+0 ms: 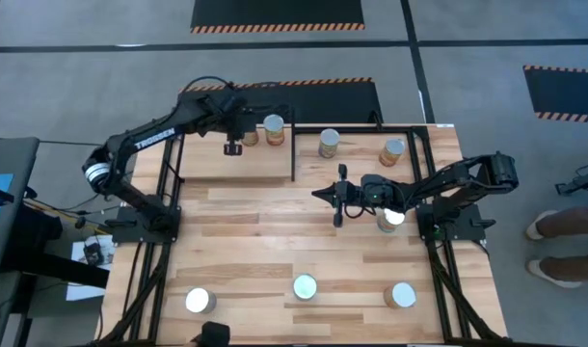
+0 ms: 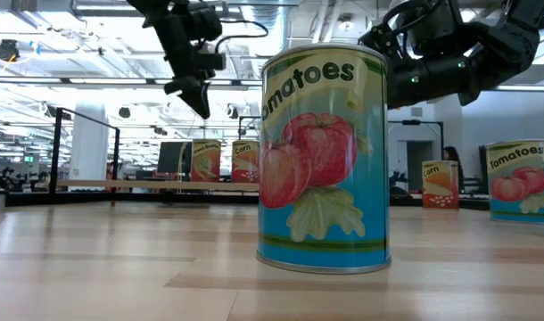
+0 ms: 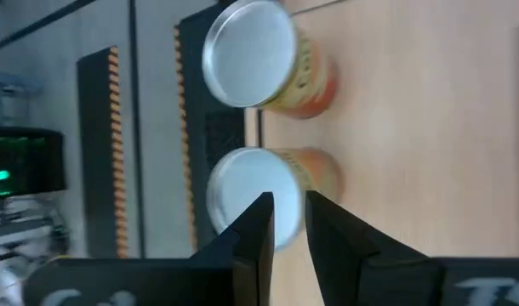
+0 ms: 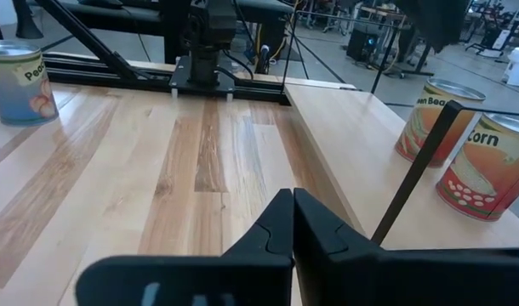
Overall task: Pick and place cans onto a shelf
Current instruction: Put the right canned tomatoes on the shelf
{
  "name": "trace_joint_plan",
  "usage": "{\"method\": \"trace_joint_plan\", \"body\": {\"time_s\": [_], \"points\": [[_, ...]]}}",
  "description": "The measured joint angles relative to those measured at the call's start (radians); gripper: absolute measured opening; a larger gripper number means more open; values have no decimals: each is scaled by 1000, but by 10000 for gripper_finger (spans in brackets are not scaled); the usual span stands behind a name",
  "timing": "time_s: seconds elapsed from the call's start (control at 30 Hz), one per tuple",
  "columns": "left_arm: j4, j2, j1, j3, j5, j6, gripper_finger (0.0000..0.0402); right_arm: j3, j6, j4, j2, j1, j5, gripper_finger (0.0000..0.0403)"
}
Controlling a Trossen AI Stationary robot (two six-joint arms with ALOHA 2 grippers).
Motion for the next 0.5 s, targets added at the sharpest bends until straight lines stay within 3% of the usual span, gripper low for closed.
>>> {"method": "trace_joint_plan", "body": {"time_s": [0.23, 0.5], "points": [[135, -110, -32, -116, 109, -64, 11, 0, -63, -13, -7, 53, 89, 5], [562, -292, -117, -435, 332, -174, 0, 0, -76, -176, -148, 146, 225, 15]]}}
